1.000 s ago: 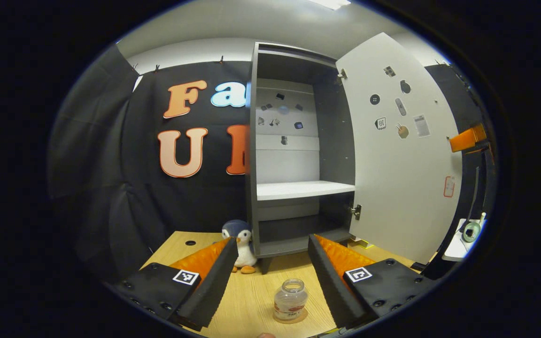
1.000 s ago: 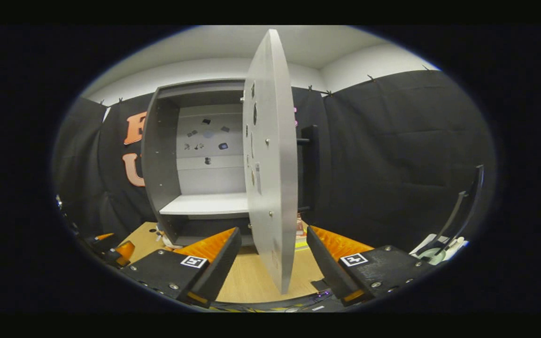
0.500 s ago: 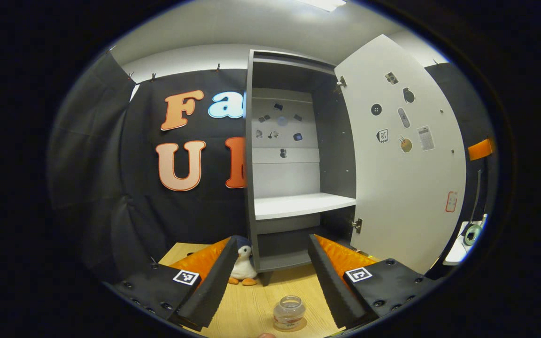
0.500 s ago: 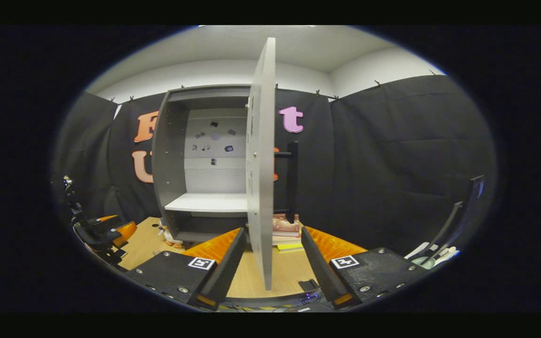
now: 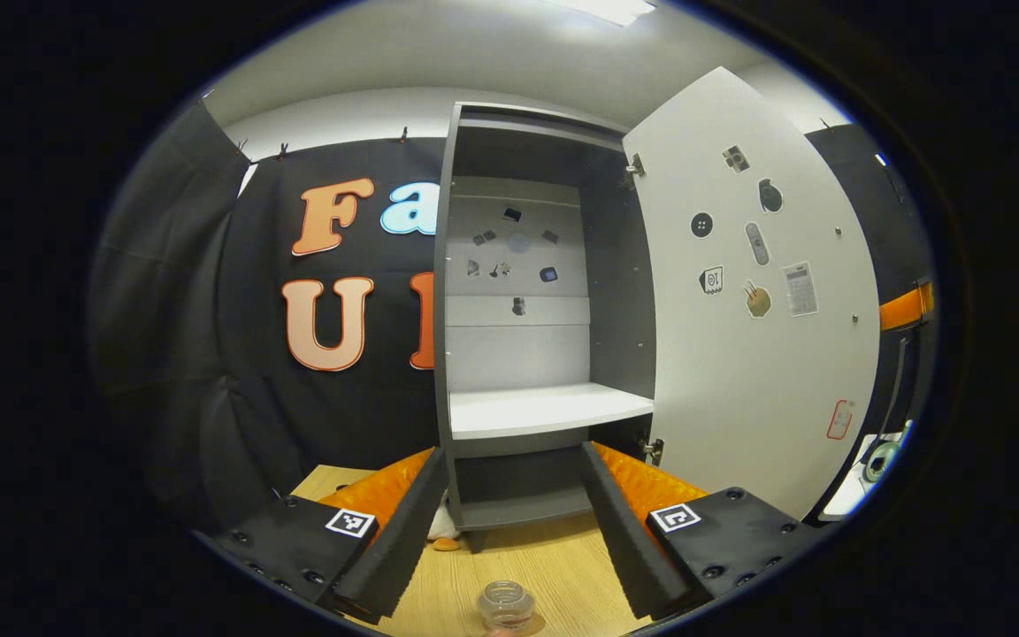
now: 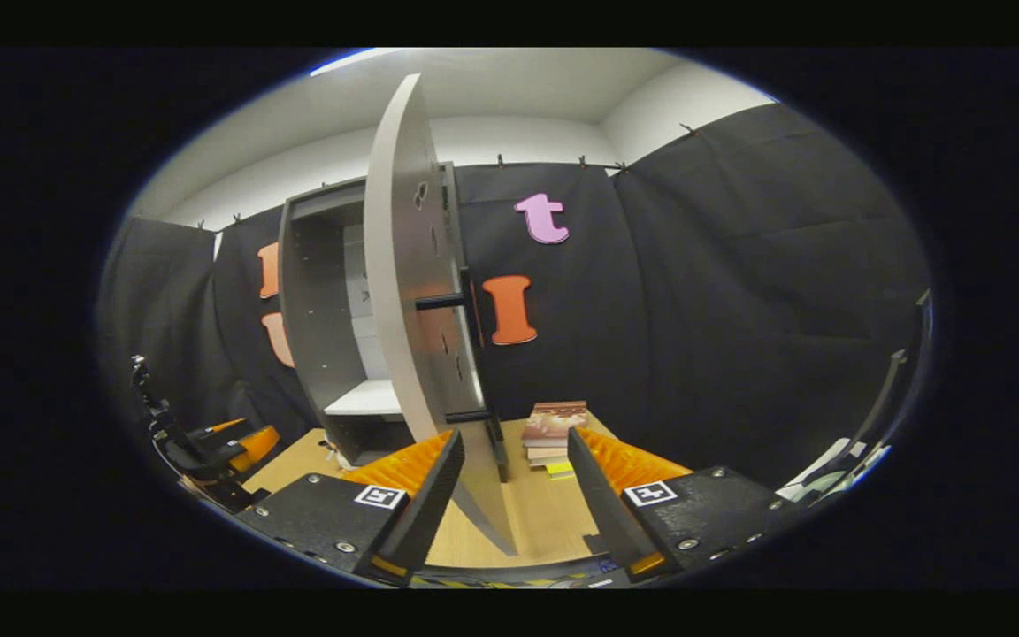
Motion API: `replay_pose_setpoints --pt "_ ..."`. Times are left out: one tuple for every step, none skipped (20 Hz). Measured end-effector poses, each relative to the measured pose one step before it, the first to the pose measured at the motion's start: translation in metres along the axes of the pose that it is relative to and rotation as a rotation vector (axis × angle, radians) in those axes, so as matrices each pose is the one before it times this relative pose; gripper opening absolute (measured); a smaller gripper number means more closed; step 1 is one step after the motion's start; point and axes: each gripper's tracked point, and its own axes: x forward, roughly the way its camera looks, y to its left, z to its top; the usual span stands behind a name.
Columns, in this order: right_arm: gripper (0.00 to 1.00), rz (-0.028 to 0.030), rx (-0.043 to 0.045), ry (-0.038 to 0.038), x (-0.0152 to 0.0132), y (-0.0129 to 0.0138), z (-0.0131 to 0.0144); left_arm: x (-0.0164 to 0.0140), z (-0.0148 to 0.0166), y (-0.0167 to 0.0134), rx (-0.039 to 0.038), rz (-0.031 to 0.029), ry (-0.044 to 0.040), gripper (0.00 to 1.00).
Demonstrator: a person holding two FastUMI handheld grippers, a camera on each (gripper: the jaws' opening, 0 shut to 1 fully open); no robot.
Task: Open the cabinet door with the right hand, grasp the bottle in the cabinet with the left hand and place it on the coaster, then close the cabinet door with the right hand.
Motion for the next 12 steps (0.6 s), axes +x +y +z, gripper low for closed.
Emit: replay_pose_setpoints --pt "0.8 0.00684 -0.00024 0.00126 0.00558 -0.00205 0.00426 -0.00082 0.00167 -0.00083 0.00064 0.00294 -0.00092 0.97" --pt "0.8 0.01843 0.0042 -0.00295 0.00263 0.00168 0.00274 -0.00072 0.00099 -0.00193 -0.00035 0.00139 -0.0019 0.97" --pt "0.72 0.02559 0.01183 0.00089 0.00419 0.00575 0.00369 0.00055 0.00069 -0.00126 0.00281 0.00151 -0.00008 0.97" --pt "0.69 0.01711 0.01022 0.00569 0.00381 0.00293 0.00096 0.00065 0.001 0.00038 0.0035 0.00078 -0.00115 0.97" --pt "0.6 0.00375 -0.00046 -0.00215 0.00225 -0.00178 0.00103 0.00038 0.00199 -0.00017 0.00123 0.00022 -0.00499 0.97" --pt "0.61 0.0044 0.00034 -0.00455 0.0043 -0.00087 0.00369 0.0013 0.00109 0.00001 0.00269 0.00146 -0.00338 0.97" --pt "0.57 0.02463 0.01013 0.00767 0.00285 0.00383 0.00025 -0.00018 0.00073 0.00185 0.00178 0.00456 -0.00117 0.97" --pt "0.55 0.01614 0.01763 -0.00938 -0.0009 0.00228 0.00446 0.00051 0.00008 0.00192 -0.00197 0.00284 0.00081 0.97" --pt "0.48 0.01878 0.0295 -0.01816 -0.00228 0.00122 0.00993 -0.00027 -0.00065 0.00071 -0.0047 0.00159 0.00118 0.97" --pt "0.46 0.02598 0.0368 -0.02 -0.00141 0.00461 0.01002 0.00145 -0.00077 0.00061 -0.00192 0.001 0.00376 0.95" --pt "0.37 0.0184 0.0263 -0.02196 0.00101 0.00313 0.00996 0.00034 -0.00141 0.00123 0.0006 0.00283 0.00298 0.95" --pt "0.41 0.00102 0.0032 -0.00088 0.00272 -0.0022 0.00523 0.00079 -0.00101 0.00156 -0.00088 0.00163 0.0004 0.95"
